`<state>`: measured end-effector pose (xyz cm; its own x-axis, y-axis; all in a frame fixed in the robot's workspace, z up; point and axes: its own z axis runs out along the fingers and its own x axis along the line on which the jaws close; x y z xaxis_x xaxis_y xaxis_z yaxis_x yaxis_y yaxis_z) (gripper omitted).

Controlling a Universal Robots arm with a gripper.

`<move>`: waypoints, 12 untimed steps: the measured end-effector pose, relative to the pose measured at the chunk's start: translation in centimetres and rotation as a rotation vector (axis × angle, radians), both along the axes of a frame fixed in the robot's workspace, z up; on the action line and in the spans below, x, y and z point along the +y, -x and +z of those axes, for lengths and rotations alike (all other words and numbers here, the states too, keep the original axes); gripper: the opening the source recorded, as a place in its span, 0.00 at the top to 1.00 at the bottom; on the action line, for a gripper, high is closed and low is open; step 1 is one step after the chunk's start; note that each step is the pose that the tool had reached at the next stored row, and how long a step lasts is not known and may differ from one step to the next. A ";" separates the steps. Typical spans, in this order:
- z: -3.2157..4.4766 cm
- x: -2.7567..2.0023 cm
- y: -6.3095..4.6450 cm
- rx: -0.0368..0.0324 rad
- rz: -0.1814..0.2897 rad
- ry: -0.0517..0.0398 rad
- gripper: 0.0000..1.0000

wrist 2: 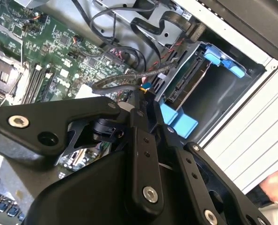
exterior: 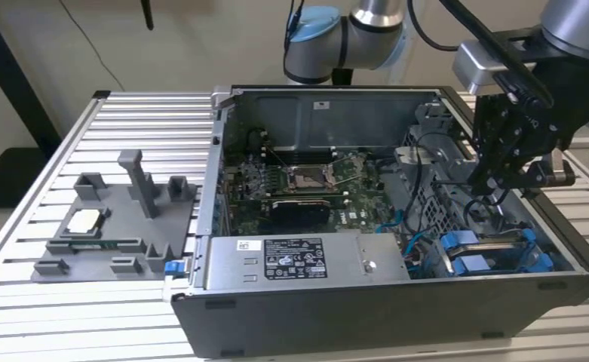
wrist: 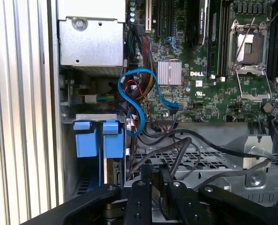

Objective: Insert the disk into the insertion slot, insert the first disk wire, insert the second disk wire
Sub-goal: 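Insert the first disk wire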

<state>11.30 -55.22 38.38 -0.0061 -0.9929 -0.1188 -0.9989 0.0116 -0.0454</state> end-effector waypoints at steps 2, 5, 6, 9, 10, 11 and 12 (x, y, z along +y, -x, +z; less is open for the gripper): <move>-0.05 -0.11 0.0 0.0003 0.000 0.0001 0.81; -0.17 -0.37 -0.1 0.0012 0.000 0.0001 0.81; -0.22 -0.48 -0.2 0.0015 0.000 0.0001 0.81; -0.36 -0.73 -0.3 0.0030 0.000 0.0003 0.81; -0.41 -0.78 -0.4 0.0038 0.000 0.0008 0.81; -0.46 -0.82 -0.4 0.0046 0.000 0.0014 0.81; -0.51 -0.86 -0.4 0.0053 0.000 0.0021 0.81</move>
